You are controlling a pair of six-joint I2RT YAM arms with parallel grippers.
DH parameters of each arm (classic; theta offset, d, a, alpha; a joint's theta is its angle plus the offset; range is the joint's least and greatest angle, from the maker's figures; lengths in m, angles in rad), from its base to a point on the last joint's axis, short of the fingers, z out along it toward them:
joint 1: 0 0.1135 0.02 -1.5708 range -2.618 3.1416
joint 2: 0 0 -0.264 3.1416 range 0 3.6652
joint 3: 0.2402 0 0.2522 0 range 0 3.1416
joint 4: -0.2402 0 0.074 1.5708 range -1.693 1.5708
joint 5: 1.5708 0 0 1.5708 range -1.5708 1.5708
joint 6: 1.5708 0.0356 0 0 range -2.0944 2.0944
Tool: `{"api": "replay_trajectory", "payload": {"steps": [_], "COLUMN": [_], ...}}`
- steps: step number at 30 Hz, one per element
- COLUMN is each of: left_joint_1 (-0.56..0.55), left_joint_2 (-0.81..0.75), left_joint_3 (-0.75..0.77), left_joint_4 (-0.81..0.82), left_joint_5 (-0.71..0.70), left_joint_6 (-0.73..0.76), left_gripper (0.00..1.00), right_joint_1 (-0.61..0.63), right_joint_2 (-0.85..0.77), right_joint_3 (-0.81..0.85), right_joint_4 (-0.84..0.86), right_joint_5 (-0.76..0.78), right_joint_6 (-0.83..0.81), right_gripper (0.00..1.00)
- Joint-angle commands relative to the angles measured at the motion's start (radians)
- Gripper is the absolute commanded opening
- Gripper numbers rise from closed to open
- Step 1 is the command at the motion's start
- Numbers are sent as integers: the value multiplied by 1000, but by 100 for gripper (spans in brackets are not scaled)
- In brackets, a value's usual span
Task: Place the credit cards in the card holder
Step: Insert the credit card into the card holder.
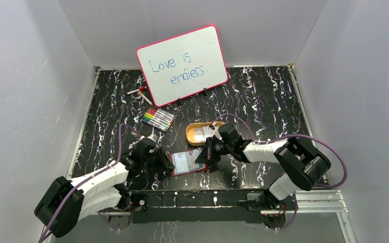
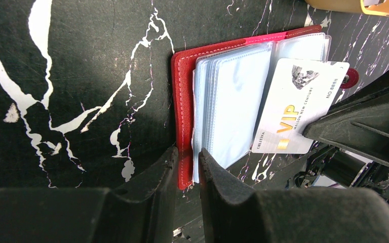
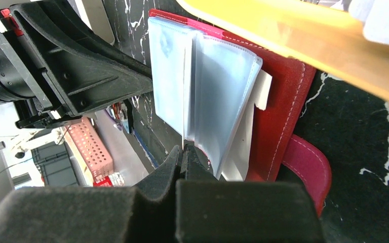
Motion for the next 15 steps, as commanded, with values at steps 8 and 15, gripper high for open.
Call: {"api": "replay_trajectory", "payload": {"steps": [8, 15], "left_joint_1": [-5, -4], "left_joint_2": [-3, 0], "left_joint_3": [-8, -9], "left_joint_4": [-18, -15], "left_joint_5": [-5, -4], "left_joint_6": [4, 2], "left_gripper": [20, 20], "right_joint_1": [8, 11], "right_joint_2": [22, 38], "right_joint_3": [14, 14], "right_joint_4": [57, 90], "right_joint_5": [-22, -35], "right_joint_6": [7, 23], "right_gripper": [0, 0]}}
